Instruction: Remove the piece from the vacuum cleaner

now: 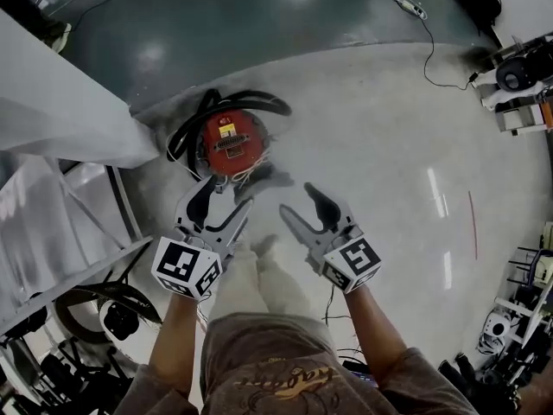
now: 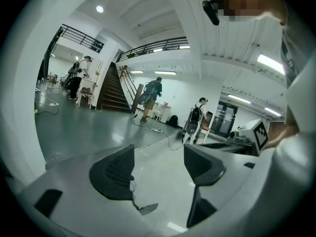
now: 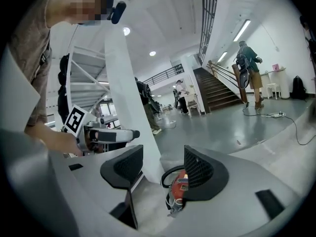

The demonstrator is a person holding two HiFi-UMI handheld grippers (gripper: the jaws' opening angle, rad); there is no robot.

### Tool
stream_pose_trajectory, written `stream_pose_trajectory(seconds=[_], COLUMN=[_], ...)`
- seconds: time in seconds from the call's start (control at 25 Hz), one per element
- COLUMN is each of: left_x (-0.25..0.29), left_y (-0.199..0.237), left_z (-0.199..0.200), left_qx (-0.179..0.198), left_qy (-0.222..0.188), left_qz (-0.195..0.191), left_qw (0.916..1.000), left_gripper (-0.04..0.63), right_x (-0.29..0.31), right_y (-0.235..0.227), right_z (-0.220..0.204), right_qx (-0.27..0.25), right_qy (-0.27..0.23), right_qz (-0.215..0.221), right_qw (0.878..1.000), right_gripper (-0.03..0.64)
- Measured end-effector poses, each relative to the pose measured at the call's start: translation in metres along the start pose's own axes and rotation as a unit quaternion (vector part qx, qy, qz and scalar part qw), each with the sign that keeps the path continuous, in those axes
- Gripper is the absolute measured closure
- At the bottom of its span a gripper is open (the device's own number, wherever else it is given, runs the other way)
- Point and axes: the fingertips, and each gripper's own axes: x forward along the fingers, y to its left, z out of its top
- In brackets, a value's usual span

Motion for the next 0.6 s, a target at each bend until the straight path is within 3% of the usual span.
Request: stream_pose_trajectory(seconds=[0.32,0.6], left_x=[0.033,0.074], left_y=[0.027,0.055], left_z=[-0.071,-0.168], left_qx=[0.001,-0.023], left_qy=[0.045,0.092], left_qz=[0.005,0.009], left_qw=[0.999,0.9955], left_gripper=[0.307,0.307], right_x=[0.033,0.069], right_y=[-0.032,-0.064], right_z=[-0.069,-0.162], right_qx=[-0.007,-0.024], right_qy=[0.06,0.127], right_qz=[0.01,0.023], right_qw=[0.998,0.991], right_gripper=[0.387,0.387])
